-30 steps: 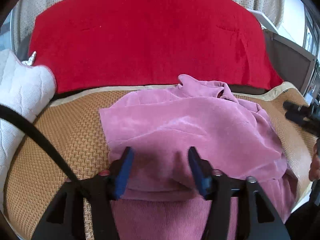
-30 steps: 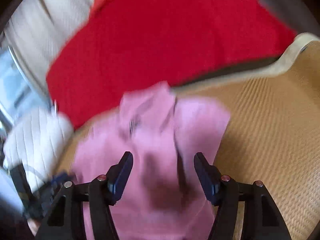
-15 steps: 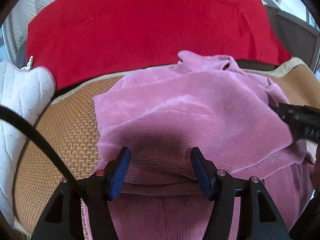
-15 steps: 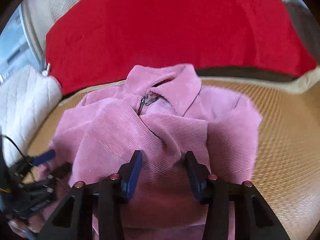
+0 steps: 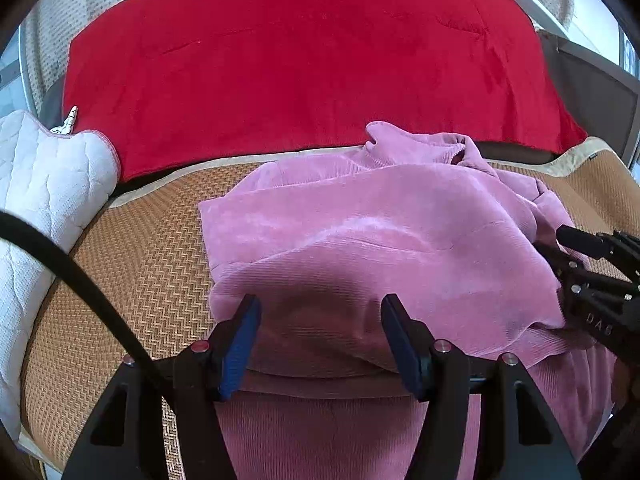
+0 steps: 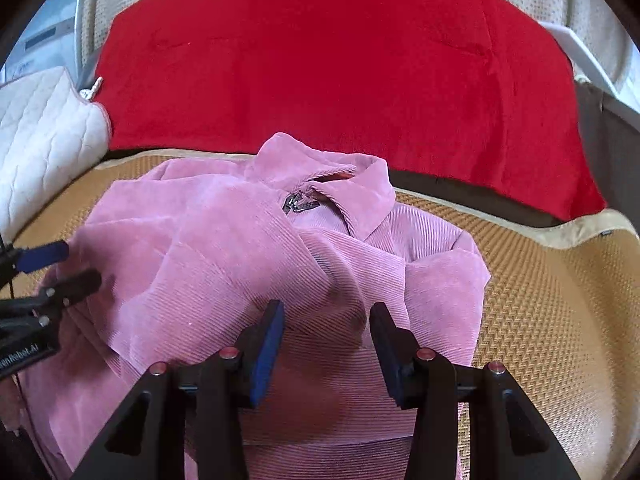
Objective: Fold large clothes
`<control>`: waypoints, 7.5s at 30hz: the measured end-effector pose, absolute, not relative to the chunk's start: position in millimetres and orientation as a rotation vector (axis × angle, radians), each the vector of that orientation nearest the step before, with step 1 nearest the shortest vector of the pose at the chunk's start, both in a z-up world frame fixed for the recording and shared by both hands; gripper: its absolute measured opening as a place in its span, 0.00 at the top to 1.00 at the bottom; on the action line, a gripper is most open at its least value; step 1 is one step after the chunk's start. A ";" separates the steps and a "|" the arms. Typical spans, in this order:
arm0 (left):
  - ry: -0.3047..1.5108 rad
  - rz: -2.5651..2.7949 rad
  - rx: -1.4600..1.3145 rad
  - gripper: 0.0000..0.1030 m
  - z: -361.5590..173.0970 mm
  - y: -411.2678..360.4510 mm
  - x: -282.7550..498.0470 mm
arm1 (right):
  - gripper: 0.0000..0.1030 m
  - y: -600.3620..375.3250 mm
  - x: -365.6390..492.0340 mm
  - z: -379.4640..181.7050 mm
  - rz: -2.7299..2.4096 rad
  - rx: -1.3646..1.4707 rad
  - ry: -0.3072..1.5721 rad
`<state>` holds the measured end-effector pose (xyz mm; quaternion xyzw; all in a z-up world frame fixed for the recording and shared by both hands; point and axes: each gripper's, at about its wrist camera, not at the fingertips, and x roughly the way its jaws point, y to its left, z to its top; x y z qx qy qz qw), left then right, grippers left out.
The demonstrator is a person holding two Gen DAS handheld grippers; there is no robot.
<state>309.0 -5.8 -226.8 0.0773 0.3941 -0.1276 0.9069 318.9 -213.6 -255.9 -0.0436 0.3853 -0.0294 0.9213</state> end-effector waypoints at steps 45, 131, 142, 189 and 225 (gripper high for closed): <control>0.741 -0.290 0.221 0.36 -224.6 -65.1 315.5 | 0.51 -332.4 297.2 -240.8 -0.334 0.062 0.826; 0.786 -0.206 0.234 0.32 -208.6 34.8 255.9 | 0.31 -371.9 220.2 -243.7 -0.078 0.281 0.780; 0.923 -0.222 0.193 0.32 -253.6 118.9 158.2 | 0.31 -323.9 132.1 -273.1 0.113 0.322 0.852; 1.287 -0.291 -0.113 0.31 -346.4 149.9 191.7 | 0.23 -266.8 125.3 -420.4 0.211 0.219 1.288; 1.019 -0.745 -0.325 0.95 -244.3 114.7 157.4 | 0.88 -292.4 90.7 -291.0 0.558 0.478 0.996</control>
